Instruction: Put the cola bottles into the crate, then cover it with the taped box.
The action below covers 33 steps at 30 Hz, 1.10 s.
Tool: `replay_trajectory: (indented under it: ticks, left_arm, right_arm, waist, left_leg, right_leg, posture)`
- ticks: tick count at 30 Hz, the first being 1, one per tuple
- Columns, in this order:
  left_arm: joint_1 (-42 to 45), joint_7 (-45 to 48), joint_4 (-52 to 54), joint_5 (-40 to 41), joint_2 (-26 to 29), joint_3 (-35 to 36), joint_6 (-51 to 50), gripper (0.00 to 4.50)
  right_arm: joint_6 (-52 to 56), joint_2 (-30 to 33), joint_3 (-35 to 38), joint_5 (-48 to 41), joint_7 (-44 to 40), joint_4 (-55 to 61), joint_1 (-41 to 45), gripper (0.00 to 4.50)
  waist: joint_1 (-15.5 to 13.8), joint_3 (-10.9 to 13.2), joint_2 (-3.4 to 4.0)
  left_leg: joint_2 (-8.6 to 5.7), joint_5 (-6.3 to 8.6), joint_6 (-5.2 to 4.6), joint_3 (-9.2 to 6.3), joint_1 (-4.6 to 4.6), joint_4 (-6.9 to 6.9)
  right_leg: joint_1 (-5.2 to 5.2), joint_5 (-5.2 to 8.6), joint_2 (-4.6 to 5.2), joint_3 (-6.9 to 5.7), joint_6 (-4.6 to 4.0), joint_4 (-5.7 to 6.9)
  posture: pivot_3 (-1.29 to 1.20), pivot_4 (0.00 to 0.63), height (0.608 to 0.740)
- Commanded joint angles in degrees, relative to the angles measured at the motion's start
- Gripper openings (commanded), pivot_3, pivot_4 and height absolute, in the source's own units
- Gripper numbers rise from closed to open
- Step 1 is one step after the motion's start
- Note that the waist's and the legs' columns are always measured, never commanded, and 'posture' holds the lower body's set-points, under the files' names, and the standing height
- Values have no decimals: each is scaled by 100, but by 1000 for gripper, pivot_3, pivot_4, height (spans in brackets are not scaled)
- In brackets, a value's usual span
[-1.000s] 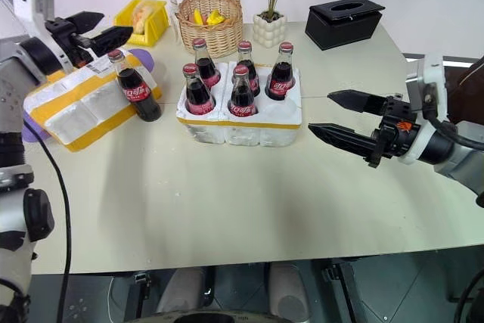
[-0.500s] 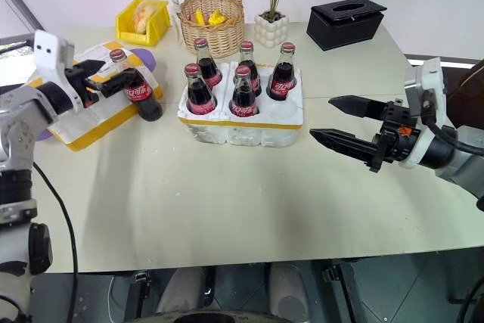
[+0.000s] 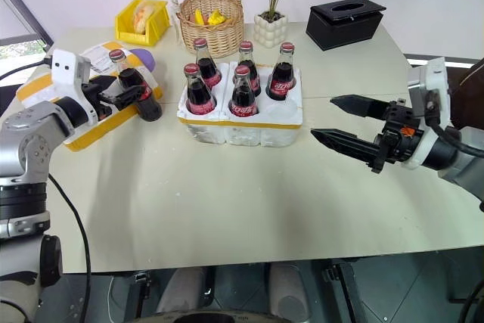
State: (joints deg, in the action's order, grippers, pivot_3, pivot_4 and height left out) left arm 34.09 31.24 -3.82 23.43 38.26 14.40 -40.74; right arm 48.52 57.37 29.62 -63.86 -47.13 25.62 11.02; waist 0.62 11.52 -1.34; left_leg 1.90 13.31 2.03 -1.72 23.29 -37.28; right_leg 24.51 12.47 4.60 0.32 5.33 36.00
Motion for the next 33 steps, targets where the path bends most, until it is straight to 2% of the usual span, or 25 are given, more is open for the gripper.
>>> replay_trajectory:
  ticks: [1,13,25,33]
  left_arm:
    - [-30,-149,245,-1,-19,142,58,4443]
    - [-19,-227,-140,-223,-264,-141,393,4443]
    - [861,-247,-1703,-753,-731,-532,1217,4443]
    - [882,-241,-1979,-828,-745,-422,1387,4443]
  right_arm:
    - [-2,44,220,-105,23,152,-19,4500]
    - [12,139,219,-147,-19,181,-23,4500]
    - [67,158,172,-206,54,200,76,4500]
    - [90,135,291,-180,180,208,-26,4500]
  waist:
    - [1,0,0]
    - [-3,0,0]
    - [-22,0,-2]
    - [-10,0,-2]
  left_leg:
    - [0,0,0,0,0,0]
    - [0,0,0,0,0,0]
    - [-1,0,0,0,4,0]
    - [-2,0,0,0,5,6]
  right_leg:
    - [0,0,0,0,0,0]
    - [0,0,0,0,0,0]
    - [0,0,1,-1,0,-7]
    - [0,-1,1,-1,1,-13]
  posture:
    - [0,150,740]
    - [0,150,740]
    - [0,150,740]
    - [0,150,740]
